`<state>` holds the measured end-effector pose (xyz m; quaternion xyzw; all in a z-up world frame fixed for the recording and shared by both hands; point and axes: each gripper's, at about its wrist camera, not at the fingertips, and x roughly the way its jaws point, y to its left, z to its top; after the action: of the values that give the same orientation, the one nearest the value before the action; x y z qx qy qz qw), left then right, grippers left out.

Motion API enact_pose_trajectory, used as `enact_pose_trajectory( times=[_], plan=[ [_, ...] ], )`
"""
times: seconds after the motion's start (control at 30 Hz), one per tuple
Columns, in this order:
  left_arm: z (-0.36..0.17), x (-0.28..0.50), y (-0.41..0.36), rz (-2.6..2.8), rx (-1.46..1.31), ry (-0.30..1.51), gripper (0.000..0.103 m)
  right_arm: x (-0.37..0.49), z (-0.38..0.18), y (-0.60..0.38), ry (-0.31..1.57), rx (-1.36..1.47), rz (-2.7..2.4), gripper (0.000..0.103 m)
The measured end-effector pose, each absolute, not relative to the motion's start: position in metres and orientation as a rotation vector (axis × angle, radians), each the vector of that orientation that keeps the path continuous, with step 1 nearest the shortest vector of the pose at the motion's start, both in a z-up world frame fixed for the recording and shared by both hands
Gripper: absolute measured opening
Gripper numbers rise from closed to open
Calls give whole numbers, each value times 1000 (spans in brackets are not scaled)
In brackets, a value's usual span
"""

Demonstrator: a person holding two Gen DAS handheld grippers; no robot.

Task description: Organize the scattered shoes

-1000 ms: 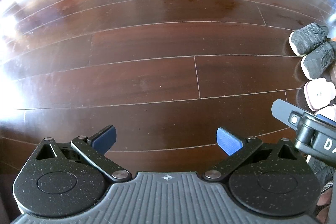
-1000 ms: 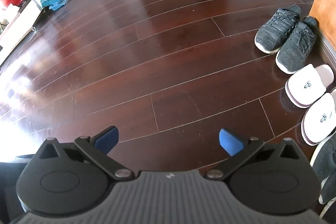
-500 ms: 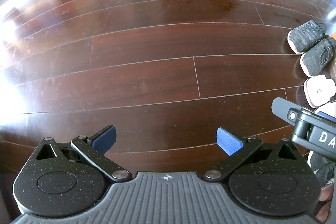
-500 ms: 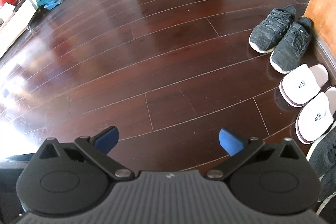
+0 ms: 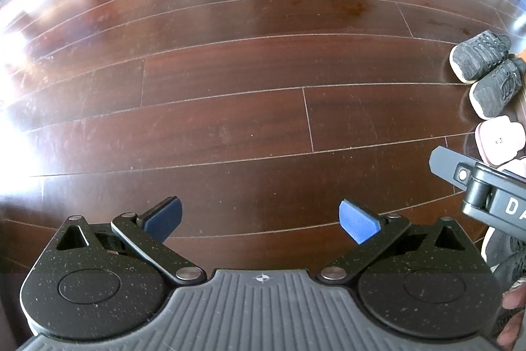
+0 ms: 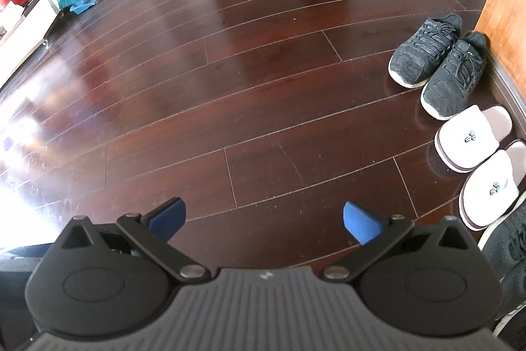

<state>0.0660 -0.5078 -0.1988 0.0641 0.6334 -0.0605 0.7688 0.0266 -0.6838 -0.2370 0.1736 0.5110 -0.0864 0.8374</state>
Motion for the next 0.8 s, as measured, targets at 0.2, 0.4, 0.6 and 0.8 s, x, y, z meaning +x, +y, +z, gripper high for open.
enact_pose_trajectory(
  times=[0.2, 0.4, 0.6, 0.8],
  plan=[
    [-196, 66, -506, -139, 122, 1375, 103, 25, -236, -685, 1080, 368, -192, 103],
    [-192, 64, -506, -155, 114, 1365, 103, 23, -236, -683, 1081, 370, -190, 103],
    [-190, 64, -506, -144, 115, 1361, 103, 22, -235, -682, 1082, 364, -189, 103],
    [-190, 64, -503, -139, 116, 1363, 103, 22, -234, -681, 1075, 362, -194, 103]
  ],
)
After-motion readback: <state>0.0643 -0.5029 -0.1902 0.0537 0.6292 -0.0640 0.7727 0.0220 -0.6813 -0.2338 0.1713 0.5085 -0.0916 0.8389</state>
